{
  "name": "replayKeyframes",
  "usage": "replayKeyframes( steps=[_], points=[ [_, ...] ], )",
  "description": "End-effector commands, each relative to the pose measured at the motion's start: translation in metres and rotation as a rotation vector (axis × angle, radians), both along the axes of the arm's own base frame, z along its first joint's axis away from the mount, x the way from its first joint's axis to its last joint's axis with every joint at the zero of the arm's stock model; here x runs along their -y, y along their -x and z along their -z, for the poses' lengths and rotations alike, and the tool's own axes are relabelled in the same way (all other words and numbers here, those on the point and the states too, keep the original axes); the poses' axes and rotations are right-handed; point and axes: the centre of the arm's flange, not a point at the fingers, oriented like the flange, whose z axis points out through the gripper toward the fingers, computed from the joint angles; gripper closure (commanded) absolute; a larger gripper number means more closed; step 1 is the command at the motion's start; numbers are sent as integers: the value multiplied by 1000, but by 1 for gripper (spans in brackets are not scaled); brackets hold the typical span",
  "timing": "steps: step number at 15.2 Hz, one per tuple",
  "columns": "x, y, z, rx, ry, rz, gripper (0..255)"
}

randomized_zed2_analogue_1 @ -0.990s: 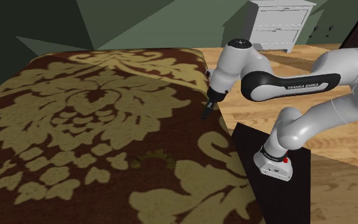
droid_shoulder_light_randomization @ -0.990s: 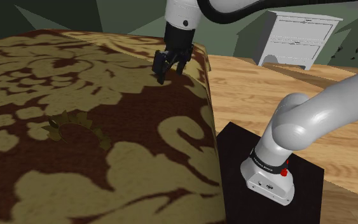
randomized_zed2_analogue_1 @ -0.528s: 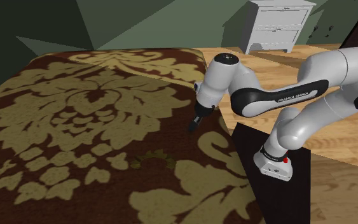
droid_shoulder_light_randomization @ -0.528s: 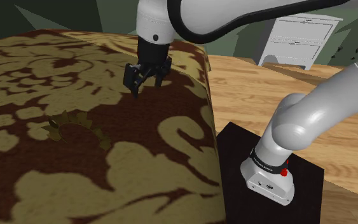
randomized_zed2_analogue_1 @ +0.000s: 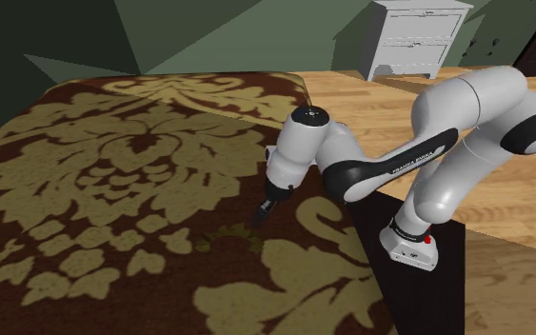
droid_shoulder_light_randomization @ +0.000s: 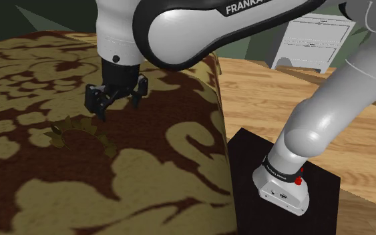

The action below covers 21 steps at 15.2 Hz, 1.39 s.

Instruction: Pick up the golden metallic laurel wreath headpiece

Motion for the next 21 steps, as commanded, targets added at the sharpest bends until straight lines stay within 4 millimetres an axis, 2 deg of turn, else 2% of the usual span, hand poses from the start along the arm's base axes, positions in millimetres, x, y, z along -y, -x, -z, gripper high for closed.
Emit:
replayKeyframes(
  steps=[1,3,4,11,13,14,21],
  points=[
    [-24,-5,2,4,-18,8,0],
    [-47,-11,7,8,-33,15,0],
    [-47,-12,7,9,-33,15,0],
    [-47,-12,47,9,-33,15,0],
    [-47,-12,47,9,-34,15,0],
    [-48,-11,46,9,-33,15,255],
    [-47,-11,47,9,-33,15,255]
  ],
)
